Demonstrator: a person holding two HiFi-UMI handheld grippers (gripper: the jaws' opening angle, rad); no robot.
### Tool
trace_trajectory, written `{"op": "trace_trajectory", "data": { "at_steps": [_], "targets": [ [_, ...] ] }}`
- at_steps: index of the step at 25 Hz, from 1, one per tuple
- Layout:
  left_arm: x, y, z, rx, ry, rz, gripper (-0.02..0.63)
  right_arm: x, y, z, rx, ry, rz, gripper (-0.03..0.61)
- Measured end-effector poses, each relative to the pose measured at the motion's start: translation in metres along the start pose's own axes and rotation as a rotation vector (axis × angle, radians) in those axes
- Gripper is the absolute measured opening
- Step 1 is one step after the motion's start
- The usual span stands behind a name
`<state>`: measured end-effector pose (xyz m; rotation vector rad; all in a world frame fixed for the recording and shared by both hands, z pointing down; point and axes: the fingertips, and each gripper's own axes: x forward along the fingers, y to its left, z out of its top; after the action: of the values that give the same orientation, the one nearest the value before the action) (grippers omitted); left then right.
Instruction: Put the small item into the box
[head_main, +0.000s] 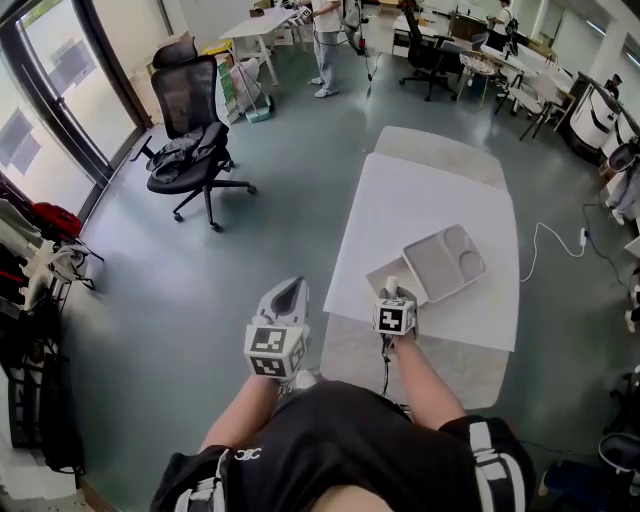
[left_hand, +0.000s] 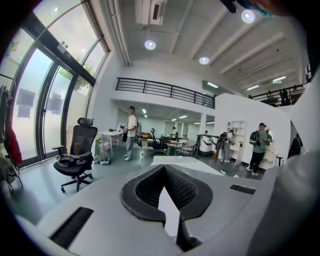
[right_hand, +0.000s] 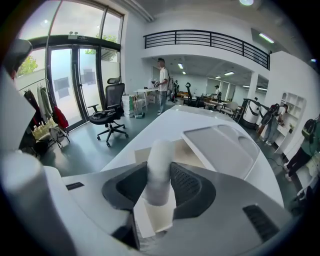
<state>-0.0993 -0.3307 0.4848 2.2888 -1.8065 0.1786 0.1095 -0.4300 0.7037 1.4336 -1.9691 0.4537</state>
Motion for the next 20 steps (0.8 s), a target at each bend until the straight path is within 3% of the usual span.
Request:
{"op": "trace_trajectory", "data": {
  "at_steps": [9,15,20],
  "targets": [
    [0.006,0.0,0.0,-0.012,0.008,-0.016,0.006,0.006,0.0,-0.005,0.019,0.023,-0.002,0.152],
    [0.011,-0.001,0.003,-0.013,0.001,-0.027,0.005,-0.01,0.001,0.018,-0.033,-0.087,-0.011,0.153],
    [0.013,-0.007,0.003,-0.01,-0.007,-0.05,0.005,-0.031,-0.002,0.038,0.013,-0.219,-0.021,0.083]
  ]
}}
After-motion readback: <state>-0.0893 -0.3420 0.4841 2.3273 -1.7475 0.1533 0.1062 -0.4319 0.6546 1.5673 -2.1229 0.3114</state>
